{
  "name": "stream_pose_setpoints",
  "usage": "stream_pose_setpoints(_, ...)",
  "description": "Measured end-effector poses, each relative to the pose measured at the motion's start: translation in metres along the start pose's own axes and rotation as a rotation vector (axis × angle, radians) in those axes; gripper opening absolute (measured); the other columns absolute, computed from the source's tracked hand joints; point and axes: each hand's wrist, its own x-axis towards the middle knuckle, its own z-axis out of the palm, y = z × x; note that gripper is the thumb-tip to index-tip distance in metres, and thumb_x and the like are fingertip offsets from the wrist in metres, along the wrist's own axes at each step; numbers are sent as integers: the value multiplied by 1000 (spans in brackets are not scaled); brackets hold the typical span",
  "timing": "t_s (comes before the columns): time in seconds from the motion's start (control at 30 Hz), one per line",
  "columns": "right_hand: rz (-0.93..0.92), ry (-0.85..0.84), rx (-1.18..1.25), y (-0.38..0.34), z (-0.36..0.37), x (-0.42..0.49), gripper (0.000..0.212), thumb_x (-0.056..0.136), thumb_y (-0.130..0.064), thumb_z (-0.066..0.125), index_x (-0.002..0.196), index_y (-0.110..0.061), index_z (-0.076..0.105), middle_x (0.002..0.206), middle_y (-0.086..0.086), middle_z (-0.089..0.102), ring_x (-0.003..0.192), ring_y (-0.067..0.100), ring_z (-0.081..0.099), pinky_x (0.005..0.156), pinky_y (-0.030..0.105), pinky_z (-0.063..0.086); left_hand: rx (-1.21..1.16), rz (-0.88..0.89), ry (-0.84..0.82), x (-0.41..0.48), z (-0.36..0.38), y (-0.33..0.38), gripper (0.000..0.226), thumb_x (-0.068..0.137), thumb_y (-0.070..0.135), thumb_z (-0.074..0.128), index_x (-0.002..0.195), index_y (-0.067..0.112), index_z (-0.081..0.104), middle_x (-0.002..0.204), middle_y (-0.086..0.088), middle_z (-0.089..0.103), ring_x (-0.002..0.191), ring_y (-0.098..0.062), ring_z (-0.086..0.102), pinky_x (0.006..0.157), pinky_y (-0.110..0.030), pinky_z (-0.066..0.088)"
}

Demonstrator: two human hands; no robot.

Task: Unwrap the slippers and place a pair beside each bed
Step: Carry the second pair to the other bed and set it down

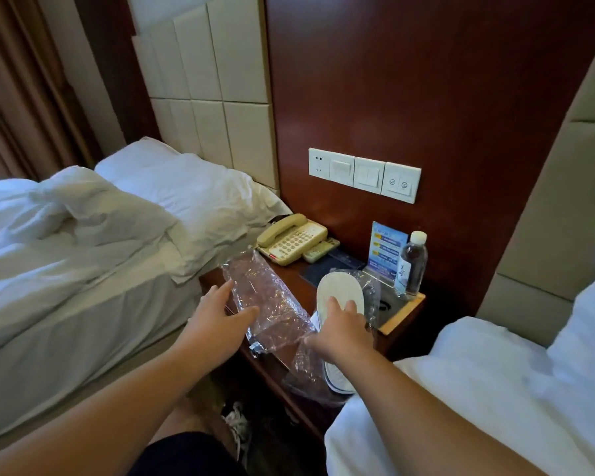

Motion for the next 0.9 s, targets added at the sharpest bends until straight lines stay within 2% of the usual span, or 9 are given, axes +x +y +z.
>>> stream_pose_setpoints(0.1,113,-50,-26,17,25,13,100,78,-49,65,153,-28,3,156,11,-1,133,34,27,96,49,46,31,-2,-5,10,10,-8,85,83,55,66,156,32,29,164,0,30,149,-19,31,120,-41,29)
stream_pose_setpoints(0.27,186,-15,-20,31,47,24,117,62,-49,72,152,-29,0,148,11,-2,124,34,32,91,48,48,8,-21,2,25,13,-20,83,82,52,70,154,32,35,156,2,43,137,-15,47,109,-31,40)
stream_pose_setpoints(0.37,196,64,21,29,42,28,123,52,-54,70,151,-31,0,141,9,7,116,33,36,87,48,48,-8,-27,27,26,12,-19,78,83,50,71,152,32,38,142,6,55,96,5,63,72,-8,43)
stream_pose_setpoints(0.47,181,132,77,23,26,29,124,53,-58,70,151,-31,-2,142,9,8,120,34,35,89,50,46,-52,-25,45,24,12,-12,74,87,45,70,152,31,39,95,23,57,48,21,54,39,-2,36)
stream_pose_setpoints(0.53,142,180,95,15,13,27,123,58,-60,72,152,-29,-2,143,9,11,123,33,33,91,49,46,-57,-10,28,22,10,-5,71,87,45,69,151,32,40,83,25,52,45,21,52,37,-3,37)
stream_pose_setpoints(0.6,75,209,149,1,-2,22,121,63,-60,73,152,-29,-1,144,8,13,126,32,33,90,46,46,-71,22,2,21,3,2,68,85,47,68,147,36,44,81,16,64,50,11,59,40,-8,42)
stream_pose_setpoints(0.67,-11,221,251,-18,-16,13,120,63,-57,75,153,-31,-1,141,6,16,123,29,33,82,39,43,-89,42,-10,21,-7,10,67,82,51,69,144,37,47,98,12,72,72,5,67,60,-13,52)
stream_pose_setpoints(0.73,-117,224,367,-41,-30,3,121,62,-53,76,153,-31,0,133,2,19,117,23,33,81,35,37,-118,33,-6,21,-22,16,65,80,53,70,140,36,51,120,16,67,99,-3,65,83,-20,48)
stream_pose_setpoints(0.9,-379,139,684,-99,-47,-34,120,56,-47,78,150,-45,4,125,-9,18,117,20,36,98,38,40,-394,-33,-132,16,-67,26,27,89,41,70,114,31,69,86,11,79,77,-6,74,63,-20,50)
